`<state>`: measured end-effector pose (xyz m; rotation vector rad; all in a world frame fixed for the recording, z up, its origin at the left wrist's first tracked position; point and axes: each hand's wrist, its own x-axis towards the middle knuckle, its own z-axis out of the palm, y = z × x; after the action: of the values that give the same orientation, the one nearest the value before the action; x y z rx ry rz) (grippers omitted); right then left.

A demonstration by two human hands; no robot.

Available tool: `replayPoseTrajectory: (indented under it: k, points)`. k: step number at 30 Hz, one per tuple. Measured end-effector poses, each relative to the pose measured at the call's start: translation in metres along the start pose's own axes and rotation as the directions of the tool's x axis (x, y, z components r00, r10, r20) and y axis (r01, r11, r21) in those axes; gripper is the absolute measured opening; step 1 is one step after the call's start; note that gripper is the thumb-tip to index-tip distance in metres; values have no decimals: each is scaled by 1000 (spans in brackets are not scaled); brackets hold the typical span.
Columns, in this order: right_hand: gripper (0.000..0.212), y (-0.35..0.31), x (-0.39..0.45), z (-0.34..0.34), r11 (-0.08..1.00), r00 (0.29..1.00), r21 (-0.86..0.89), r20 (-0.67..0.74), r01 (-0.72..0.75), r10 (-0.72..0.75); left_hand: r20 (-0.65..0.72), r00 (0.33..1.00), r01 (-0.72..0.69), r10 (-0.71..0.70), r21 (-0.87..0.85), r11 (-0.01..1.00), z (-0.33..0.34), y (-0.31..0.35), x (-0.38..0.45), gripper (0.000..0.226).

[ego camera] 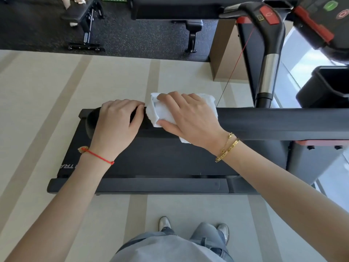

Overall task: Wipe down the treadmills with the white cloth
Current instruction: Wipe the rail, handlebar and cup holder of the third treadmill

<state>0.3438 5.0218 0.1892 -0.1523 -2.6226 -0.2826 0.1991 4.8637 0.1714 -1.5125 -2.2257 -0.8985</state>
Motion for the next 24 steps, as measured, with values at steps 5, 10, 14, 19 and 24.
replayPoseTrajectory:
  k: [5, 10, 14, 19, 24]
  points:
    - [55, -28, 24, 13, 1000, 1000, 7, -12, 24, -24, 5, 999, 38, -38, 6, 999, -8, -19, -5, 32]
    - [57, -35, 31, 14, 996, 1000, 86, -24, -14, 16, 2, 998, 56, -56, 5, 998, -9, -22, -6, 28]
    - [51, -31, 31, 9, 980, 996, 180, -8, -90, 93, -5, 998, 68, -67, 51, 996, -8, -17, -5, 29]
    - [51, -15, 21, 1, 972, 990, 194, 66, -133, 123, 0, 996, 94, -94, 83, 992, -3, -4, -5, 33]
    - [52, 18, -10, -11, 978, 986, 130, 60, -161, 154, 60, 995, 74, -77, 47, 996, 7, 20, 0, 35]
